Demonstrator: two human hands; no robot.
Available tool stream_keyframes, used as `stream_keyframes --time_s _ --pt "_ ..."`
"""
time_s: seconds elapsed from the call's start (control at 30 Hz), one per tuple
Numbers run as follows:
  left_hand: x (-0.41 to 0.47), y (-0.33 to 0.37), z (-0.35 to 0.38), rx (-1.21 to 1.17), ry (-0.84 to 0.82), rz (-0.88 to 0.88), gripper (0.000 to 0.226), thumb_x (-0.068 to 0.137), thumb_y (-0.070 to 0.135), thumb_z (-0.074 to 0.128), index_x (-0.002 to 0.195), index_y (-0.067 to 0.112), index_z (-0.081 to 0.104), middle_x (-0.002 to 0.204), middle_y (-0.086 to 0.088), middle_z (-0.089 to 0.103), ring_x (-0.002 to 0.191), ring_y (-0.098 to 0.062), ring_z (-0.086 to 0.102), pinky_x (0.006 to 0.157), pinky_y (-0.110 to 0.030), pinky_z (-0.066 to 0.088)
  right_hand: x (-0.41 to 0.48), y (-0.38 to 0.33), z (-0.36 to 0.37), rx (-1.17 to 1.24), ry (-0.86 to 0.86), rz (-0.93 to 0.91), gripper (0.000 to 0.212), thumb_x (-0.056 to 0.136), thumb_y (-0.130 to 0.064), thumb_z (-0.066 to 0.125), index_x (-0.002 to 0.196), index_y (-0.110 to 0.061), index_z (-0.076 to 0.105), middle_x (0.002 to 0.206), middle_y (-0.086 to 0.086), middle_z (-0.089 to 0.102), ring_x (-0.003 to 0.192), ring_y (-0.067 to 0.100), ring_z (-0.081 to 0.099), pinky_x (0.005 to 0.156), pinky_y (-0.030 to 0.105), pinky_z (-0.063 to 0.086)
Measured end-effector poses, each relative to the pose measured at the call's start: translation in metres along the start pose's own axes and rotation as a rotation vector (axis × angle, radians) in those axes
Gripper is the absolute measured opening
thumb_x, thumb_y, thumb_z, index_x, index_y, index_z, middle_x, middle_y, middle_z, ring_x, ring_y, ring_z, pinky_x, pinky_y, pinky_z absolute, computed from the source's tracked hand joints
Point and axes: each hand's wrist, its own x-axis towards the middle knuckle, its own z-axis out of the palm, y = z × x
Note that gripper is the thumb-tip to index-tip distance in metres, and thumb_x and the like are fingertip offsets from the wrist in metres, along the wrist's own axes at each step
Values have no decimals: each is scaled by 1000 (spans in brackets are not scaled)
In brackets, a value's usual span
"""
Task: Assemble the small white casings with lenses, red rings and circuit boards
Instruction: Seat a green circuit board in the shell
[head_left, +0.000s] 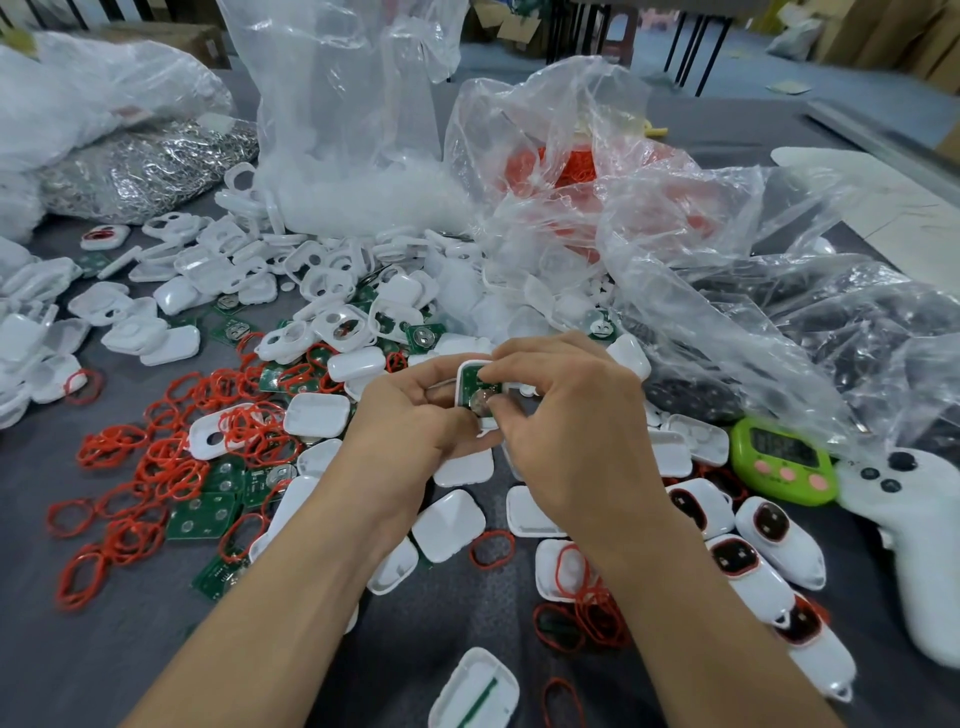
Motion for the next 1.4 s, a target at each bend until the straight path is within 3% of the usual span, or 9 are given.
stream_keyframes --time_s 0.2,0.33,0.5,0.57,0.63,0.8,0.93,1.13,1.4 --pt "-1 1 0 -35 -29 -21 56 77 -30 47 116 2 73 112 -30 72 94 -30 71 71 -28 61 0 -2 -2 19 -41 16 25 70 -12 91 92 -19 83 102 -7 78 100 12 66 91 20 48" --pt "-1 2 2 -73 -24 -32 61 76 -30 48 119 5 73 117 -30 70 97 -33 68 78 -33 63 0 -4 -4 -52 -33 -34 26 68 -14 92 92 -19 81 102 -8 78 99 16 66 89 23 50" --pt "1 5 0 -157 -73 -91 66 72 -26 42 113 10 78 101 -17 71 89 -25 69 67 -26 61 -1 -3 -3 -92 53 -133 18 69 -8 90 82 -17 81 96 -6 77 93 20 67 79 34 60" --pt "2 5 -1 -183 -72 -122 63 70 -21 42 111 10 79 100 -16 67 88 -27 62 68 -32 65 -1 -3 -2 -98 58 -154 13 71 -7 87 75 -16 79 92 -6 77 90 21 67 74 37 60" --pt "2 6 -1 -233 -73 -154 60 65 -12 46 113 6 78 104 -19 61 93 -34 47 76 -36 65 -1 -3 -3 -118 31 -145 13 70 -9 87 75 -18 78 92 -8 76 91 20 66 74 35 59" --pt "5 4 -4 -272 -70 -156 47 82 -7 43 117 1 75 103 -18 73 81 -24 70 75 -37 64 -1 -2 -4 -121 37 -141 18 63 -12 91 74 -18 79 92 -8 78 90 20 69 76 34 60" --pt "7 2 -5 -251 -72 -137 46 74 3 58 116 2 75 102 -17 75 81 -21 73 69 -34 63 -1 -2 -1 -94 50 -129 14 69 -14 89 78 -17 80 94 -9 78 92 17 68 77 32 59" --pt "8 1 -6 -276 -20 -168 37 94 -5 47 115 4 76 115 -23 74 88 -25 75 68 -35 63 0 -1 -4 11 111 -74 13 73 -14 88 84 -19 82 93 -10 77 93 11 66 85 16 47" --pt "7 4 -2 -257 -7 -165 37 95 -6 48 120 3 73 114 -21 75 92 -26 73 68 -34 64 1 1 -5 -69 67 -84 13 70 -14 88 80 -18 81 95 -8 77 95 14 68 84 21 51"
